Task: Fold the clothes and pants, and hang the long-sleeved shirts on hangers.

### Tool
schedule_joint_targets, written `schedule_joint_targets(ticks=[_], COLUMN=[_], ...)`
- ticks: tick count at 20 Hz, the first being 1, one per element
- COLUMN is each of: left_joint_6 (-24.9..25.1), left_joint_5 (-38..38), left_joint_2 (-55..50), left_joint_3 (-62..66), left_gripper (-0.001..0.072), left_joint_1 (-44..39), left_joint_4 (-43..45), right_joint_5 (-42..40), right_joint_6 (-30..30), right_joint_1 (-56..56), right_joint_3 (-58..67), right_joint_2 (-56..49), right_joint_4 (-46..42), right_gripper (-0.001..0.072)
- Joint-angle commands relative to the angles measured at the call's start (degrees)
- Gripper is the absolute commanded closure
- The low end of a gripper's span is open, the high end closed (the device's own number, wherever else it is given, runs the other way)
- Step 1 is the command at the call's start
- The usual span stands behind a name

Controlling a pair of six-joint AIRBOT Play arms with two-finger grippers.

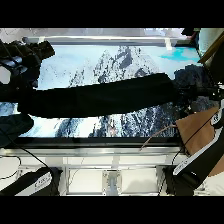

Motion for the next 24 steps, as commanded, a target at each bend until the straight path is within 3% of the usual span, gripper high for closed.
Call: schedule_joint_targets(ticks=[1,4,9,11,12,13,15,16,20,22,24], left_joint_6=[0.0,0.0,0.0,0.0,0.0,0.0,0.0,0.1,6.1,6.1,9.2], left_joint_5=[0.0,0.0,0.0,0.0,0.0,0.0,0.0,-0.1,-3.1,-3.3,-3.2], left_joint_2=[0.0,0.0,0.0,0.0,0.0,0.0,0.0,-0.2,-4.3,-9.0,-15.0], left_joint_3=[0.0,0.0,0.0,0.0,0.0,0.0,0.0,0.0,0.0,0.0,0.5], left_gripper=[0.0062,0.0062,0.0063,0.0062,0.0063,0.0063,0.0066,0.0128,0.0594,0.0686,0.0686], left_joint_1=[-0.5,-0.5,-0.5,-0.5,-0.5,-0.7,-1.6,-2.6,-9.9,-15.3,-20.4], left_joint_4=[0.0,0.0,0.0,0.0,0.0,0.0,0.0,0.0,0.0,-2.3,-10.1], right_joint_5=[0.4,0.6,1.6,2.8,3.1,3.2,4.2,4.5,7.5,9.2,10.1], right_joint_6=[-0.2,0.7,0.7,0.0,-0.1,-0.5,-1.4,-1.4,-1.2,-0.3,0.2], right_joint_1=[2.3,5.4,7.8,8.3,8.3,8.3,8.2,8.2,8.3,8.4,8.8], right_joint_3=[2.2,2.2,2.2,2.2,2.2,2.3,3.0,3.0,3.0,3.0,3.0], right_joint_2=[-1.0,-1.0,-1.0,-0.9,-0.8,-0.7,-0.6,-0.1,3.1,5.3,8.1], right_joint_4=[-0.8,-5.5,-5.9,-5.8,-5.5,-4.5,-0.8,0.3,0.4,0.4,0.4], right_gripper=[0.0282,0.0283,0.0297,0.0399,0.0597,0.0701,0.0702,0.0702,0.0702,0.0702,0.0702])
